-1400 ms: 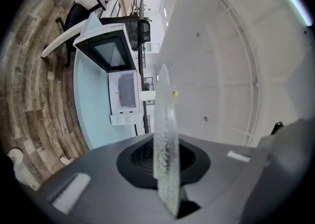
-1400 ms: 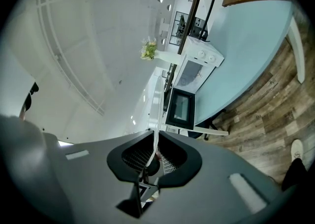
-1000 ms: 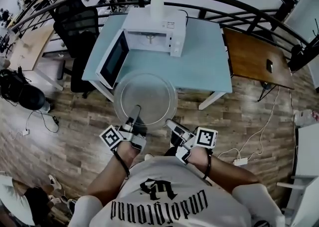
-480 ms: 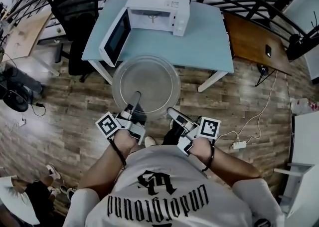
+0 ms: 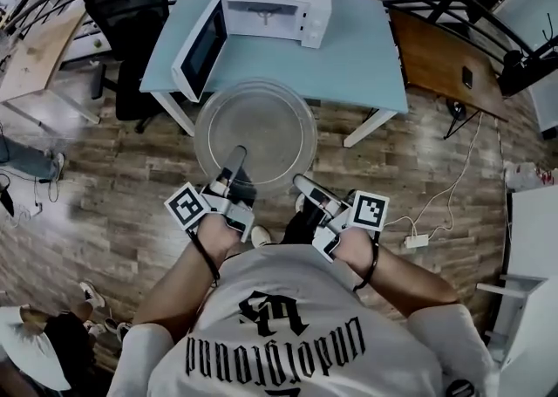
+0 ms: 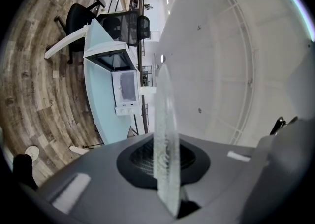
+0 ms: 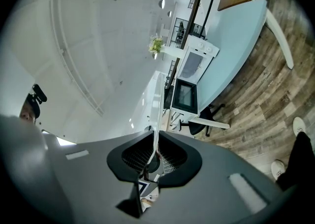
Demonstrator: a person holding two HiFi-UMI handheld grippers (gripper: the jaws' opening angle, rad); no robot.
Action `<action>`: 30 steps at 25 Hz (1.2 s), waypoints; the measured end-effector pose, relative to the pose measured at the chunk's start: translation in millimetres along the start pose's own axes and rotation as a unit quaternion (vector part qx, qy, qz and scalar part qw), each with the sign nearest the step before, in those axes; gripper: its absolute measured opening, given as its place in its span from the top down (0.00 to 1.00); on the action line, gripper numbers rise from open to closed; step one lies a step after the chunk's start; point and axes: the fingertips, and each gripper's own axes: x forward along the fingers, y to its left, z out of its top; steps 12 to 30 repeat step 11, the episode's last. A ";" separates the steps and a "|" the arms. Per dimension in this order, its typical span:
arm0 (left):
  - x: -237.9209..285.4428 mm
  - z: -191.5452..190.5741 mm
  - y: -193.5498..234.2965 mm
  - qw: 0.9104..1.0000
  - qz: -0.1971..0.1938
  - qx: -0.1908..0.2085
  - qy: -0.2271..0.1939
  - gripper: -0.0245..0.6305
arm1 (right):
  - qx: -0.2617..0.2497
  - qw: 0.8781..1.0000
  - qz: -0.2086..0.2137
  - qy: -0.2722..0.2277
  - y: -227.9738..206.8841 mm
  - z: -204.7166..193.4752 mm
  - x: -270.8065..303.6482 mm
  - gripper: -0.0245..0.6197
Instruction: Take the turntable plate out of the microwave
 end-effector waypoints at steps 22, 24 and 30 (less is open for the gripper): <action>9.4 6.9 -2.4 1.000 -0.001 -0.008 0.002 0.85 | 0.004 1.000 -0.003 -0.004 2.2 10.1 6.2 0.91; 9.4 6.9 -2.4 1.000 -0.001 -0.008 0.002 0.85 | 0.004 1.000 -0.003 -0.004 2.2 10.1 6.2 0.91; 9.4 6.9 -2.4 1.000 -0.001 -0.008 0.002 0.85 | 0.004 1.000 -0.003 -0.004 2.2 10.1 6.2 0.91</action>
